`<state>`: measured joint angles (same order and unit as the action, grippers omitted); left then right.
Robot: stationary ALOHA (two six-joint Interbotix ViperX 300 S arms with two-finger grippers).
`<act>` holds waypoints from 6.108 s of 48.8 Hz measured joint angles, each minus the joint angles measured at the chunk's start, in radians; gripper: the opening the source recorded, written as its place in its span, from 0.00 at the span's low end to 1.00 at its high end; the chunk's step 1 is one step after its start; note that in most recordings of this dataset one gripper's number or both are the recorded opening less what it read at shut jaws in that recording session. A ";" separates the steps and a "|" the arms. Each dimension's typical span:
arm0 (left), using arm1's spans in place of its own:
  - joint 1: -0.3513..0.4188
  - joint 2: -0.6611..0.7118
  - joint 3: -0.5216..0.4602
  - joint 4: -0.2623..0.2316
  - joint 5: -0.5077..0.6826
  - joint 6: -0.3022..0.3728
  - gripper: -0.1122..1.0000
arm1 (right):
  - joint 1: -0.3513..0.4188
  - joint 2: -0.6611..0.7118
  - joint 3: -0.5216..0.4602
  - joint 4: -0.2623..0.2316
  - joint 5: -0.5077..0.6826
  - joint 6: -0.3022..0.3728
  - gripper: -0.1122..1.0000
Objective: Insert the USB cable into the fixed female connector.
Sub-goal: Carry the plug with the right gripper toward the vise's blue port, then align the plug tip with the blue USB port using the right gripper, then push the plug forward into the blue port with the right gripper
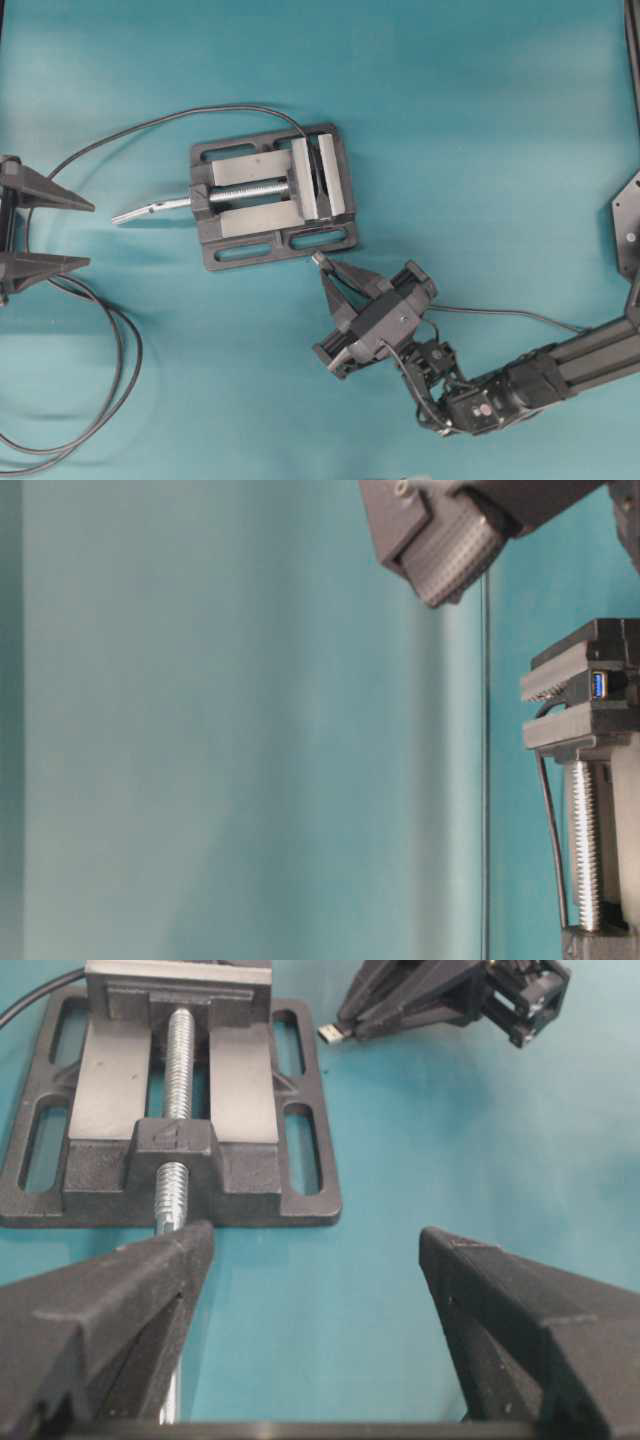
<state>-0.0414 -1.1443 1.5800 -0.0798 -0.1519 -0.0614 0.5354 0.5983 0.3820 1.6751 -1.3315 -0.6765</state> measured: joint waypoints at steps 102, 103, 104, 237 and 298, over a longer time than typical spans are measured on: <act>0.000 0.000 0.000 0.000 0.000 0.000 0.99 | -0.051 0.110 -0.321 0.296 -0.281 -0.095 0.28; 0.000 0.000 0.000 0.000 0.000 0.000 0.99 | -0.051 0.110 -0.322 0.296 -0.281 -0.095 0.28; 0.000 0.000 0.000 0.000 0.000 0.000 0.99 | -0.051 0.110 -0.324 0.296 -0.281 -0.095 0.28; 0.000 0.000 0.000 0.000 0.002 0.000 0.99 | -0.074 0.109 -0.337 0.275 -0.305 -0.083 0.28; -0.002 0.000 0.000 0.000 0.002 0.000 0.99 | -0.101 0.094 -0.325 0.275 -0.305 -0.061 0.28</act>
<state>-0.0430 -1.1443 1.5800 -0.0798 -0.1503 -0.0614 0.4341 0.6918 0.0568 1.9497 -1.6368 -0.7378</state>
